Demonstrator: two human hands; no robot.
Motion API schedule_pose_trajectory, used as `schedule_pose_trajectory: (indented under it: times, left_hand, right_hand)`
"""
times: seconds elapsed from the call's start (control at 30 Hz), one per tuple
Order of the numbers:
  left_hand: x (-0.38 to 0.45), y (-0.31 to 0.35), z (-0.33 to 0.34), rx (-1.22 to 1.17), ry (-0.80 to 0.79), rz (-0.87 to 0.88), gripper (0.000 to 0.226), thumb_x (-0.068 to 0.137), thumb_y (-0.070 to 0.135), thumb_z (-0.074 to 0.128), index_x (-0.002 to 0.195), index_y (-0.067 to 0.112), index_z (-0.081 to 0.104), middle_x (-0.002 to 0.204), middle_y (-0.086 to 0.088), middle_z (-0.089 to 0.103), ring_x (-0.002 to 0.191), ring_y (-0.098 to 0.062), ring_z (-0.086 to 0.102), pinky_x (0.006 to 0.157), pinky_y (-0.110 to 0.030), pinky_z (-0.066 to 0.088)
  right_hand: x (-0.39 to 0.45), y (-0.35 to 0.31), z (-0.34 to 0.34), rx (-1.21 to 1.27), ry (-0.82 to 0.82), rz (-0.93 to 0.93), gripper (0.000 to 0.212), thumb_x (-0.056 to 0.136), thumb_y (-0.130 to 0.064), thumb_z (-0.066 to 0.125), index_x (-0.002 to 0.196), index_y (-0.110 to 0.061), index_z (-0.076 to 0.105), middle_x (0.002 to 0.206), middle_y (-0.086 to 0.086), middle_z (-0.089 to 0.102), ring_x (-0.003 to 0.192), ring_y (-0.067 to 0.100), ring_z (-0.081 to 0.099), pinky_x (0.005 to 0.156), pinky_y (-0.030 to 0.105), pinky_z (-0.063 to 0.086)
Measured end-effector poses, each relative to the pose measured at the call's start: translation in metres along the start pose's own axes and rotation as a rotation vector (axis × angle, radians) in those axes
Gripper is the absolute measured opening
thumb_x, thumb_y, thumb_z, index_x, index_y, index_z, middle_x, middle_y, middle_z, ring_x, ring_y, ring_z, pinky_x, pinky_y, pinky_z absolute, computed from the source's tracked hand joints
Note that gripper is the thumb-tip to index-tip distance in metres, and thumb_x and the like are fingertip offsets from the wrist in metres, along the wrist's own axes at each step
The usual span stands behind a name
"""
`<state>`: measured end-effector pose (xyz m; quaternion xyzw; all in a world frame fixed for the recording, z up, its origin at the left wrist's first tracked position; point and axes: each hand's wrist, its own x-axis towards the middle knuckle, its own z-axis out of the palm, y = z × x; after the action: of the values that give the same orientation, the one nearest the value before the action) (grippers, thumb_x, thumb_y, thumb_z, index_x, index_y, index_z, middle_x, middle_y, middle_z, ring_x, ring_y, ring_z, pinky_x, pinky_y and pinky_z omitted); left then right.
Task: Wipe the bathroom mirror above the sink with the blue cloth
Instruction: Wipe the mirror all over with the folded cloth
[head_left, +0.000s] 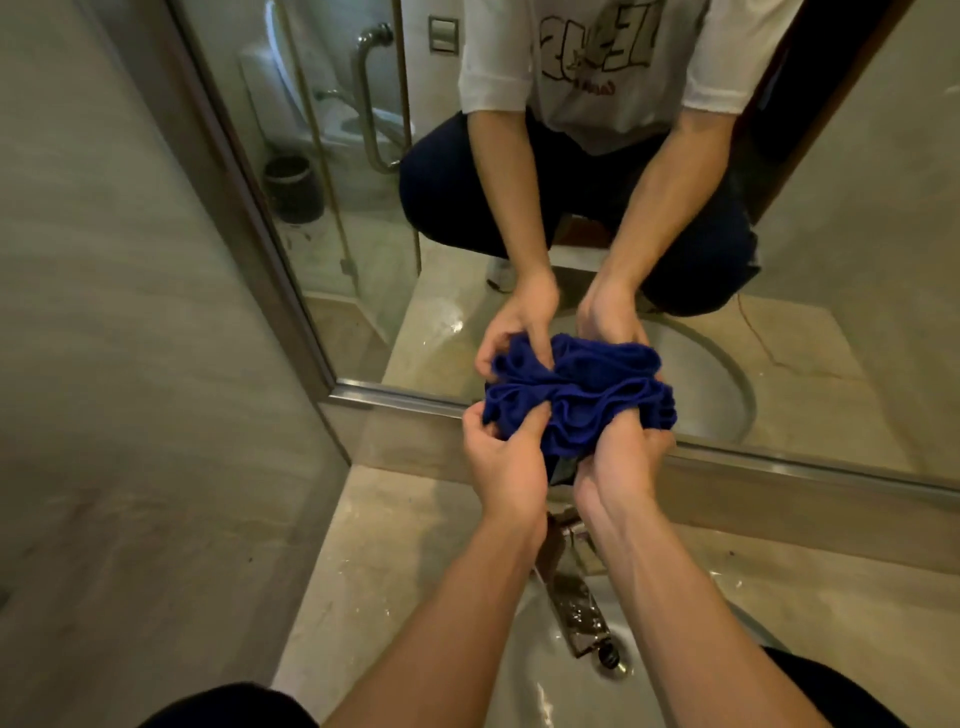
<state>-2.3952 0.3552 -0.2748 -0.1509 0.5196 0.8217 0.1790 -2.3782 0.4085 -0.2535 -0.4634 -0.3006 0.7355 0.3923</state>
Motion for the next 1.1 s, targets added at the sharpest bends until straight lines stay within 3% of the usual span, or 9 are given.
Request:
schedule_pose_trajectory:
  times: [0.1, 0.3, 0.37, 0.47, 0.53, 0.63, 0.7, 0.9, 1.1]
  left_hand:
    - [0.011, 0.019, -0.016, -0.002, 0.009, 0.066, 0.034, 0.083, 0.002, 0.073, 0.107, 0.018, 0.055, 0.096, 0.000, 0.072, 0.085, -0.008, 0.070, 0.076, -0.025, 0.054]
    - [0.044, 0.073, -0.059, 0.083, 0.154, 0.265, 0.032, 0.084, 0.007, 0.074, 0.107, 0.018, 0.055, 0.098, 0.003, 0.069, 0.085, -0.004, 0.067, 0.077, -0.019, 0.052]
    - [0.061, 0.086, -0.076, 0.100, 0.267, 0.292, 0.035, 0.085, 0.007, 0.072, 0.114, 0.012, 0.055, 0.104, -0.003, 0.069, 0.089, -0.010, 0.066, 0.084, -0.026, 0.055]
    - [0.083, 0.095, -0.094, 0.071, 0.433, 0.251, 0.039, 0.085, 0.006, 0.072, 0.119, 0.002, 0.055, 0.113, -0.016, 0.068, 0.093, -0.017, 0.064, 0.093, -0.037, 0.054]
    - [0.086, 0.095, -0.098, 0.097, 0.484, 0.239, 0.037, 0.084, 0.009, 0.073, 0.116, 0.000, 0.056, 0.110, -0.015, 0.069, 0.090, -0.017, 0.063, 0.087, -0.030, 0.053]
    - [0.081, 0.092, -0.095, 0.174, 0.540, 0.246, 0.026, 0.085, 0.015, 0.074, 0.103, 0.011, 0.055, 0.099, -0.004, 0.064, 0.085, -0.013, 0.059, 0.070, -0.015, 0.041]
    - [0.077, 0.090, -0.091, 0.180, 0.559, 0.236, 0.026, 0.085, 0.017, 0.073, 0.099, 0.015, 0.051, 0.097, -0.002, 0.062, 0.085, -0.014, 0.059, 0.069, -0.014, 0.039]
    - [0.062, 0.066, -0.070, 0.143, 0.519, 0.190, 0.024, 0.084, 0.015, 0.072, 0.101, 0.017, 0.054, 0.097, -0.001, 0.066, 0.086, -0.015, 0.064, 0.079, -0.024, 0.051]
    - [0.034, 0.037, -0.038, 0.148, 0.416, 0.171, 0.023, 0.087, 0.011, 0.070, 0.099, 0.017, 0.052, 0.096, 0.000, 0.066, 0.082, -0.010, 0.062, 0.063, -0.004, 0.045]
  right_hand:
    - [-0.013, 0.008, 0.029, -0.024, 0.084, 0.080, 0.034, 0.095, -0.014, 0.058, 0.124, -0.010, 0.040, 0.119, 0.011, 0.061, 0.096, 0.023, 0.067, 0.073, 0.040, 0.060]
    - [-0.057, 0.036, 0.096, 0.055, -0.008, 0.337, 0.031, 0.096, -0.002, 0.046, 0.126, -0.010, 0.045, 0.088, 0.008, 0.060, 0.056, 0.014, 0.063, 0.034, 0.025, 0.049]
    - [-0.072, 0.048, 0.112, 0.019, -0.066, 0.430, 0.026, 0.096, -0.001, 0.043, 0.120, -0.008, 0.050, 0.088, 0.011, 0.061, 0.060, 0.019, 0.062, 0.039, 0.030, 0.052]
    - [-0.089, 0.072, 0.134, -0.117, -0.130, 0.526, 0.020, 0.102, -0.010, 0.035, 0.101, -0.005, 0.054, 0.097, 0.014, 0.062, 0.079, 0.028, 0.064, 0.075, 0.041, 0.056]
    - [-0.090, 0.086, 0.143, -0.097, -0.021, 0.523, 0.026, 0.099, -0.012, 0.040, 0.118, 0.004, 0.049, 0.115, 0.026, 0.061, 0.097, 0.040, 0.064, 0.088, 0.054, 0.052]
    - [-0.090, 0.086, 0.140, -0.168, 0.012, 0.436, 0.036, 0.085, -0.001, 0.047, 0.121, -0.002, 0.051, 0.110, 0.020, 0.064, 0.080, 0.034, 0.067, 0.057, 0.038, 0.060]
    - [-0.082, 0.087, 0.130, -0.136, -0.004, 0.403, 0.031, 0.083, 0.002, 0.044, 0.109, -0.009, 0.057, 0.103, 0.014, 0.065, 0.065, 0.024, 0.062, 0.039, 0.019, 0.047]
    - [-0.059, 0.069, 0.099, -0.163, 0.045, 0.382, 0.032, 0.087, -0.001, 0.042, 0.111, -0.013, 0.059, 0.085, 0.008, 0.063, 0.057, 0.018, 0.056, 0.044, 0.019, 0.044]
    - [-0.025, 0.038, 0.061, -0.181, 0.088, 0.376, 0.031, 0.091, -0.005, 0.045, 0.119, -0.012, 0.057, 0.092, 0.009, 0.066, 0.068, 0.021, 0.060, 0.062, 0.030, 0.053]
